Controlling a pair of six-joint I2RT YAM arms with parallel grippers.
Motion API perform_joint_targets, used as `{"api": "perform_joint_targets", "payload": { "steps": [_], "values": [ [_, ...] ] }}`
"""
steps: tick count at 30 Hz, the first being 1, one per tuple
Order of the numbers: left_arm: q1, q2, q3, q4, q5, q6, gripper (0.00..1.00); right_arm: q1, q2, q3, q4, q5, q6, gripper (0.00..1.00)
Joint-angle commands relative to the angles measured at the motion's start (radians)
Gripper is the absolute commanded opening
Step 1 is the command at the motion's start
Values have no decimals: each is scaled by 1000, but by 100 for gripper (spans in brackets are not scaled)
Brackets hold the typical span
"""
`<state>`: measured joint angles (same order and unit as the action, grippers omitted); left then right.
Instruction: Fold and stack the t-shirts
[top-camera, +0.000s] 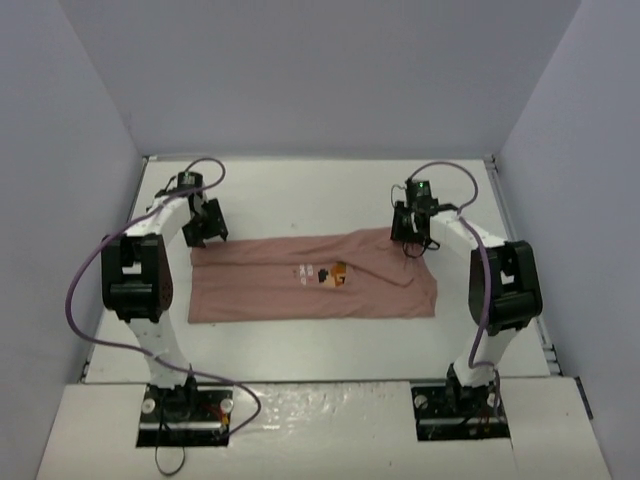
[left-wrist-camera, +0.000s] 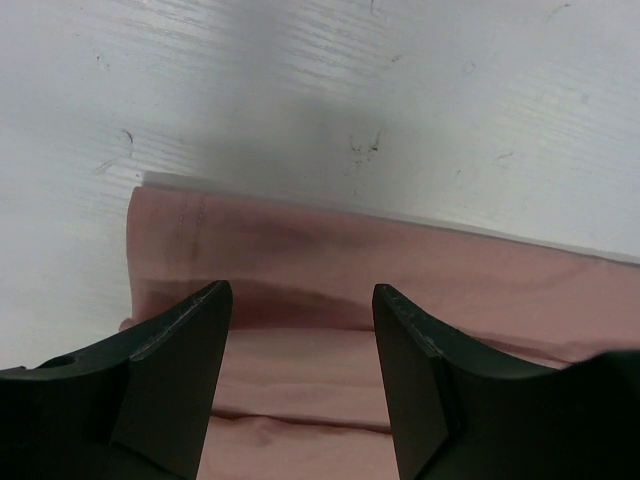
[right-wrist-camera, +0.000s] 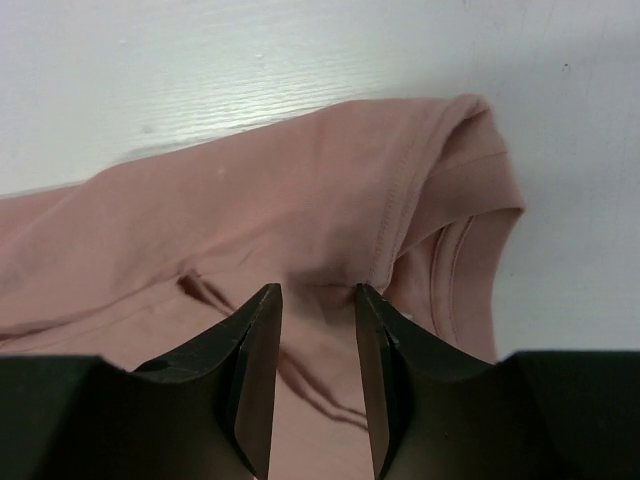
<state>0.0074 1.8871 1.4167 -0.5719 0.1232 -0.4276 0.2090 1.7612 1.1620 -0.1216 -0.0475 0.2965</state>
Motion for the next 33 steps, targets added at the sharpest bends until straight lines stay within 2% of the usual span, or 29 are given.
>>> {"api": "perform_joint_targets", "payload": {
  "steps": [1,6,11,15,19,22,25,33],
  "values": [
    [2,2,33,21,-1,-11,55,-65,65,41,48,18,19,31],
    [2,10,-17,40,-13,-10,54,-127,106,40,52,70,-16,27],
    [2,-30,31,-17,-18,20,54,-126,63,108,27,111,-69,27],
    [-19,-106,95,-53,-26,65,55,-76,-5,132,11,25,-118,28],
    [-62,-165,91,-56,-11,83,55,-5,-59,106,11,-77,-178,30],
    [-86,-200,37,-60,10,84,55,24,-74,67,11,-125,-199,31],
    [-87,-250,-17,-60,9,78,55,29,-84,40,13,-95,-199,31],
    [-93,-384,-138,-84,33,73,55,35,20,71,13,-191,-217,32]
  ]
}}
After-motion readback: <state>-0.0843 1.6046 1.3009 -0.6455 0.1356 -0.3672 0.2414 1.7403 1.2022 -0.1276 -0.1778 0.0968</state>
